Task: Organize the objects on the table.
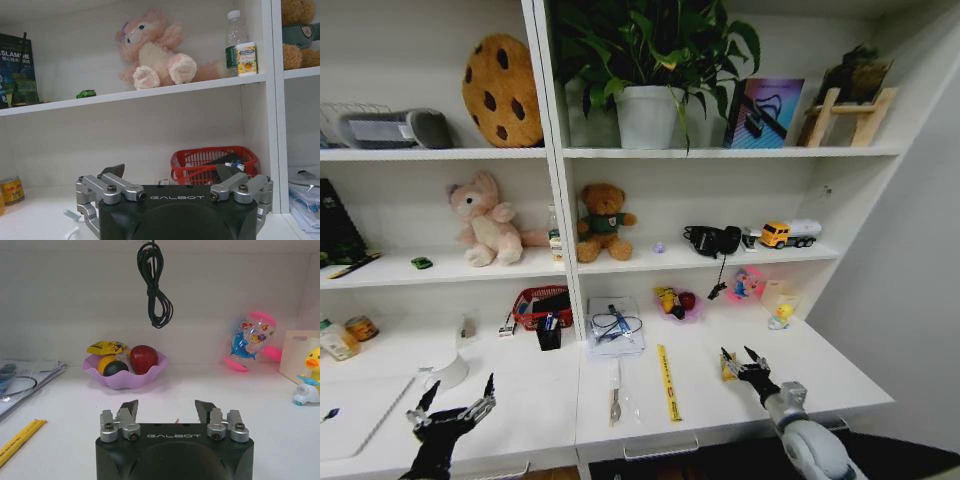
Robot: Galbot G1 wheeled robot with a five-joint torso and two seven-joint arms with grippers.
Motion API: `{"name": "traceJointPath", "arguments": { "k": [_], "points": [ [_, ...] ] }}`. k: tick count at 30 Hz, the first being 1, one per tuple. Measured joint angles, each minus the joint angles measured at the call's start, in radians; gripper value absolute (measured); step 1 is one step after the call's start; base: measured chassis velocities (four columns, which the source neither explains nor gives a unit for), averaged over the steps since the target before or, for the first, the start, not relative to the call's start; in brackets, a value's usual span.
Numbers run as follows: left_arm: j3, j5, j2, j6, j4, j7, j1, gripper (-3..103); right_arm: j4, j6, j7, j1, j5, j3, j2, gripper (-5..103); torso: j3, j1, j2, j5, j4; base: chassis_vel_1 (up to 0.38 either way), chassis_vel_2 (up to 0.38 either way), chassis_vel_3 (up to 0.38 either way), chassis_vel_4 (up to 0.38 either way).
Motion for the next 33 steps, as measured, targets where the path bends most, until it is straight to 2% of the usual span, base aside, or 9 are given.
{"name": "traceJointPath", "arguments": {
  "k": [1, 3, 9, 10, 13, 14, 17, 31, 33],
  "points": [
    [0.0, 0.0, 0.0, 0.0, 0.0, 0.0, 0.0, 100, 0.0, -0.003, 0.009, 0.002, -0.003, -0.003, 0.003, 57, 0.0, 0.0, 0.0, 0.0001, 0.0, 0.0, 0.0, 0.0, 0.0],
    [0.0, 0.0, 0.0, 0.0, 0.0, 0.0, 0.0, 100, -0.001, -0.004, 0.012, 0.002, -0.006, -0.003, 0.005, 57, 0.0, 0.0, 0.0, 0.0002, 0.0001, 0.0, 0.0, 0.0, 0.0],
    [0.0, 0.0, 0.0, 0.0, 0.0, 0.0, 0.0, 100, -0.002, -0.016, 0.024, -0.006, -0.009, -0.004, 0.01, 30, 0.0, 0.0, 0.0, 0.0002, 0.0, 0.0, 0.0, 0.0, 0.0],
    [0.0, 0.0, 0.0, 0.0, 0.0, 0.0, 0.0, 100, -0.002, -0.016, 0.024, -0.006, -0.009, -0.004, 0.01, 30, 0.0, 0.0, 0.0, 0.0002, 0.0, 0.0, 0.0, 0.0, 0.0],
    [0.0, 0.0, 0.0, 0.0, 0.0, 0.0, 0.0, 100, 0.0, -0.021, 0.03, -0.01, -0.008, -0.004, 0.01, 14, 0.0, 0.0, 0.0, 0.0002, 0.0, 0.0, 0.0, 0.0, 0.0],
    [0.0, 0.0, 0.0, 0.0, 0.0, 0.0, 0.0, 100, 0.0, -0.021, 0.03, -0.01, -0.008, -0.004, 0.01, 14, 0.0, 0.0, 0.0, 0.0002, 0.0, 0.0, 0.0, 0.0, 0.0],
    [0.0, 0.0, 0.0, 0.0, 0.0, 0.0, 0.0, 100, 0.0, -0.015, 0.032, -0.01, -0.007, -0.002, 0.011, 2, 0.0, 0.0, 0.0, 0.0003, 0.0, 0.0, 0.0, 0.0, 0.0],
    [0.0, 0.0, 0.0, 0.0, 0.0, 0.0, 0.0, 100, 0.079, -0.001, 0.027, -0.054, 0.002, 0.061, -0.015, -2, 0.0, 0.0, 0.0, 0.0002, 0.0005, 0.0, 0.0, 0.0, 0.0],
    [0.0, 0.0, 0.0, 0.0, 0.0, 0.0, 0.0, 100, 0.093, -0.001, 0.027, -0.08, -0.004, 0.073, -0.016, 3, 0.0, 0.0, 0.0, 0.0001, 0.0001, 0.0, 0.0, 0.0, 0.0]
  ]
}}
